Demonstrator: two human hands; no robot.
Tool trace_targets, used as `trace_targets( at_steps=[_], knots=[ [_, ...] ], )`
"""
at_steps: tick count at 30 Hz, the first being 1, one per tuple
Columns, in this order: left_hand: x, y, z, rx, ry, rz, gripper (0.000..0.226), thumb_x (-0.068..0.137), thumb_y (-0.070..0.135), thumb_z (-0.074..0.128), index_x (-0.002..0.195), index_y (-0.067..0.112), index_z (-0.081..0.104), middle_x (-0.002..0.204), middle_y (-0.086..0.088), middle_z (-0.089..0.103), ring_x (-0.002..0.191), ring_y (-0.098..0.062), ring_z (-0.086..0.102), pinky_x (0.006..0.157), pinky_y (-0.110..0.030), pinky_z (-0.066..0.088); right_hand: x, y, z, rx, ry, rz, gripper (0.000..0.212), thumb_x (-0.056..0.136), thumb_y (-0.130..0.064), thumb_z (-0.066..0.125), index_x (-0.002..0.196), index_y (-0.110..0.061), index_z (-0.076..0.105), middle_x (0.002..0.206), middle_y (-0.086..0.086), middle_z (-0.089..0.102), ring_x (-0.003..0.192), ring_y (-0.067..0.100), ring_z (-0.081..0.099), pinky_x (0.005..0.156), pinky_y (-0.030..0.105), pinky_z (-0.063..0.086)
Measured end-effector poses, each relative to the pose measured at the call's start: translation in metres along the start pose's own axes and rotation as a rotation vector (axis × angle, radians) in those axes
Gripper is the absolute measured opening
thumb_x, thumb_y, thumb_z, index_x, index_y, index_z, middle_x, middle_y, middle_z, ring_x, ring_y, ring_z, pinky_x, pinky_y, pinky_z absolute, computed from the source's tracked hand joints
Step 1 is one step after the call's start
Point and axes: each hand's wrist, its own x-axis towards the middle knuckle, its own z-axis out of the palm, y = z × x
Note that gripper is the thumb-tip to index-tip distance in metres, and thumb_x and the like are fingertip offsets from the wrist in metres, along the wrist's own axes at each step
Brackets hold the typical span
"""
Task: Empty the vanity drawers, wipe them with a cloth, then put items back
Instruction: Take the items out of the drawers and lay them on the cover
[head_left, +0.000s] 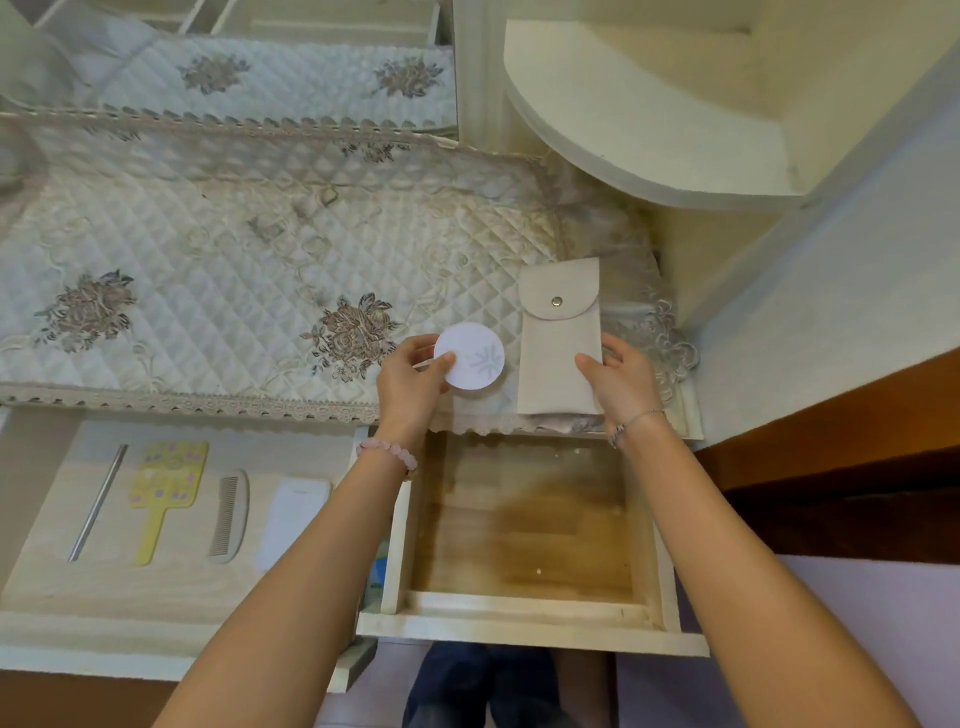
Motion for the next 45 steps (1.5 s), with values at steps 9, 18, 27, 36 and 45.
trace_targets(
  at_steps=[9,18,27,36,45],
  knots=[
    [0.035,0.001,0.017,0.112,0.049,0.022,0.025,0.083,0.011,0.066,0.107,0.009,0.061,0.102,-0.006,0.061,0.098,-0.022,0.06,0.084,-0.045,0.053,0.035,0.008,0.021,-0.175,0.023,-0.044,0.04,0.084,0.009,0.051,0.122,-0.005,0.056,0.106,0.004,0.064,0.093,0.013,0.06,0.075,0.017,0.051],
    [0.034,-0.002,0.021,0.431,0.117,0.206,0.027,0.086,0.021,0.06,0.109,0.007,0.063,0.103,-0.009,0.068,0.095,-0.022,0.062,0.078,-0.037,0.051,0.037,0.013,0.017,-0.506,0.171,-0.081,0.037,0.082,-0.011,0.064,0.119,-0.015,0.06,0.11,0.004,0.068,0.088,0.012,0.06,0.073,0.022,0.041],
    [0.008,0.001,0.004,0.666,0.057,0.442,0.04,0.09,0.023,0.055,0.127,0.007,0.052,0.127,-0.009,0.057,0.118,-0.025,0.049,0.093,-0.035,0.039,0.01,0.008,0.007,-0.834,0.08,-0.419,0.052,0.088,-0.016,0.055,0.137,-0.007,0.04,0.139,0.012,0.043,0.126,0.027,0.041,0.103,0.035,0.035],
    [-0.06,-0.02,-0.026,1.041,0.042,0.785,0.04,0.085,0.026,0.064,0.118,0.003,0.06,0.119,-0.013,0.063,0.115,-0.032,0.055,0.095,-0.044,0.042,-0.067,0.025,-0.014,-0.961,-0.02,-0.598,0.052,0.09,-0.021,0.056,0.137,-0.006,0.04,0.141,0.012,0.043,0.133,0.027,0.036,0.112,0.036,0.028],
    [-0.125,-0.036,-0.05,1.133,-0.064,0.776,0.046,0.087,0.036,0.054,0.121,0.006,0.058,0.12,-0.01,0.063,0.115,-0.028,0.056,0.095,-0.042,0.043,-0.127,0.048,-0.022,-0.994,-0.083,-0.605,0.053,0.089,-0.028,0.058,0.136,-0.008,0.043,0.141,0.01,0.044,0.132,0.026,0.037,0.11,0.036,0.029]
  ],
)
